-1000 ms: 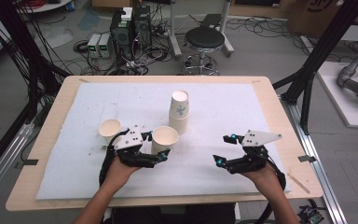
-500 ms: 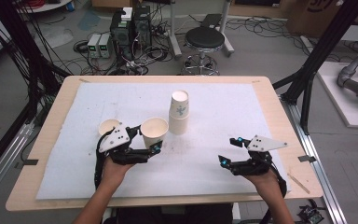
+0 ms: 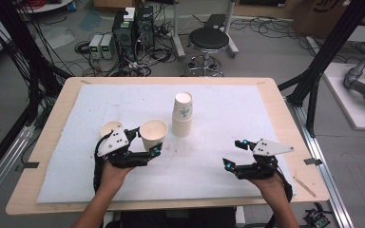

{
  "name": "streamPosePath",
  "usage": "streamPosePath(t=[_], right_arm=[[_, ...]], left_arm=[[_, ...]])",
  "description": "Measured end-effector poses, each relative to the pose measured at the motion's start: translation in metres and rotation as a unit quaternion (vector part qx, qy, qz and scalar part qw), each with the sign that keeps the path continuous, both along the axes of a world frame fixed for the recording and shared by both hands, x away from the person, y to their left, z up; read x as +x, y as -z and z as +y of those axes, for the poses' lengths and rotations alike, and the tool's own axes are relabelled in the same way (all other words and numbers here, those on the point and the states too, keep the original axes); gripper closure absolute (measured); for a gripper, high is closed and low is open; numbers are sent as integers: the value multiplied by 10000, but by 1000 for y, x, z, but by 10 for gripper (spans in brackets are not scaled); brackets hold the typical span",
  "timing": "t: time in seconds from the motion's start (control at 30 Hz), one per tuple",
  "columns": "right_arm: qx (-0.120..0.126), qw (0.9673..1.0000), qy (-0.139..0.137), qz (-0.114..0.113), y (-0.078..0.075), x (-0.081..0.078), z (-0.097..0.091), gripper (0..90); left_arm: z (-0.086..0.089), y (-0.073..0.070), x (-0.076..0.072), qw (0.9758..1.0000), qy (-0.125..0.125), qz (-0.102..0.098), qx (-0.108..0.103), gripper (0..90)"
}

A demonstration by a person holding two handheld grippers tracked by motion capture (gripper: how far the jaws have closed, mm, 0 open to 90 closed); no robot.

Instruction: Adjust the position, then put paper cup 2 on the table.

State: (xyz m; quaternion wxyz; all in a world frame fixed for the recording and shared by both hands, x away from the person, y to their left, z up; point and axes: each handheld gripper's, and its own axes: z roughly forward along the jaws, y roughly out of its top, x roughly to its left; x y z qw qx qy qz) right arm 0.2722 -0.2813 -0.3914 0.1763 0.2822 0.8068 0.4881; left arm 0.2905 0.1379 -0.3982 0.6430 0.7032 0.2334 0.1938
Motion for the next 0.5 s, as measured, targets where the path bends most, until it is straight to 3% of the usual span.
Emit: streamPosePath(t=[0.5], right_arm=[[-6, 10000, 82, -15, 7, -4, -8, 208]], left_arm=[[-8, 13, 3, 9998, 150, 120, 29, 304]])
